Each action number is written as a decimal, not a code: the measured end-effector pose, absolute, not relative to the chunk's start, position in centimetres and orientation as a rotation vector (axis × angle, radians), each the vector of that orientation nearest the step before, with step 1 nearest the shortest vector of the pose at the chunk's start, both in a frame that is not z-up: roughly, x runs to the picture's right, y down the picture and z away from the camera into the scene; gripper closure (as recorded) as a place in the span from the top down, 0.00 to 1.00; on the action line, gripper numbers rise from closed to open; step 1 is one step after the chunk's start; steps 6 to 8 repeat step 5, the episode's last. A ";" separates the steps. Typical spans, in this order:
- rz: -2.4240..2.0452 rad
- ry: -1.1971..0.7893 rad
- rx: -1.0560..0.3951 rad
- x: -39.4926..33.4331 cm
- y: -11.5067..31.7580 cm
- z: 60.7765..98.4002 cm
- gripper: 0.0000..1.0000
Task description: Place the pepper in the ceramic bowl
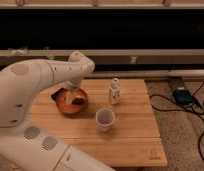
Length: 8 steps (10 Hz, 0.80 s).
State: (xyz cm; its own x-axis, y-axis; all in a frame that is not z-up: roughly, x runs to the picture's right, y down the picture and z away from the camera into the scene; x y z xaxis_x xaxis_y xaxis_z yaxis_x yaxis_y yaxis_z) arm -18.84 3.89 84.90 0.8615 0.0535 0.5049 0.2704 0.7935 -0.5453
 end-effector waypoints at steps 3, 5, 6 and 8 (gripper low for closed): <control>-0.091 -0.537 -0.602 -16.4 2.1 84.2 0.80; -0.088 -0.539 -0.594 -16.2 1.8 84.2 0.80; -0.088 -0.539 -0.594 -16.2 1.8 84.2 0.80; -0.088 -0.539 -0.594 -16.2 1.8 84.2 0.80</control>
